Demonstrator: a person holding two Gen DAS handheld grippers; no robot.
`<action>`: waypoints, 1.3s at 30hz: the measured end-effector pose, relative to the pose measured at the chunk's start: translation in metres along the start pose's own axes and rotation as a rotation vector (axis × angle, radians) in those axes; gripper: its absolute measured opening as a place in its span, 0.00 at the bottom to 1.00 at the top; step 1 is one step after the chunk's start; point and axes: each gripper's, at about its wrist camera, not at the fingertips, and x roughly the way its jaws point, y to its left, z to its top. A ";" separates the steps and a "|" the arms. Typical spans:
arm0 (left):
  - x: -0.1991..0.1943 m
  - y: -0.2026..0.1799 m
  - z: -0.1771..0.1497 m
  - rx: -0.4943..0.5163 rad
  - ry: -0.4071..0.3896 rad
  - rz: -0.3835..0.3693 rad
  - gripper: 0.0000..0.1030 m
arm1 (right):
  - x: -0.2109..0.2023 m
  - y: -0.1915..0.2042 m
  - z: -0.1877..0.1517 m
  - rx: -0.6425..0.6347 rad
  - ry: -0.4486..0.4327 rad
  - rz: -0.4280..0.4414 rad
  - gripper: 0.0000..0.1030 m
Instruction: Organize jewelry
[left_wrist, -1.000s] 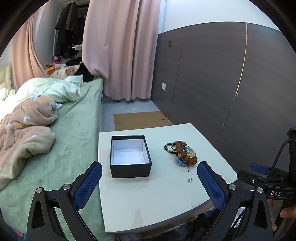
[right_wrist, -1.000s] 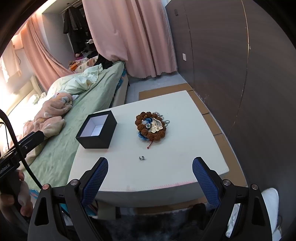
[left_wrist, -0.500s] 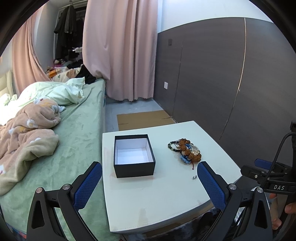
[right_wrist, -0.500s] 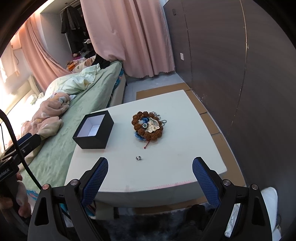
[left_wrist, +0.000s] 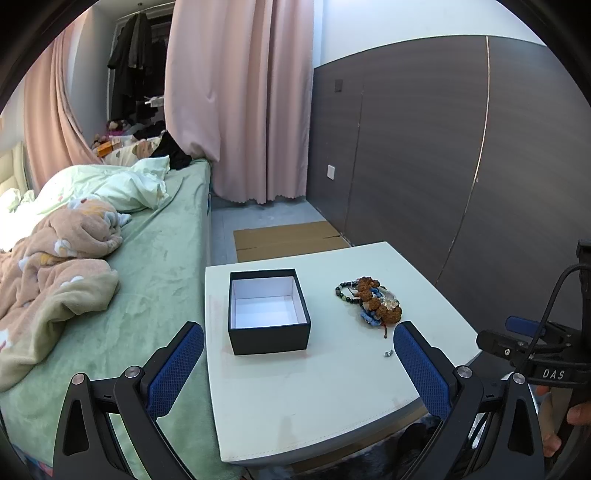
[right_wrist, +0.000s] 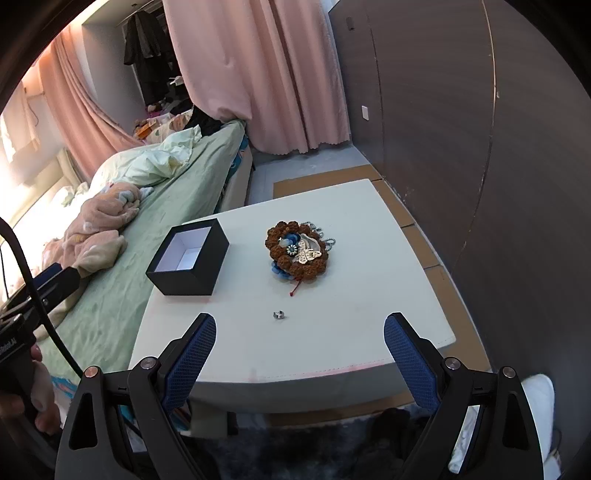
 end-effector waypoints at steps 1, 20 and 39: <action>0.000 0.000 0.000 -0.005 -0.002 -0.003 1.00 | 0.000 0.000 0.000 -0.001 -0.001 -0.001 0.90; 0.055 -0.045 -0.007 0.037 0.081 -0.104 0.89 | 0.018 -0.056 0.006 0.151 0.031 -0.069 0.90; 0.142 -0.098 -0.043 0.112 0.283 -0.199 0.53 | 0.022 -0.098 0.016 0.234 0.040 -0.060 0.90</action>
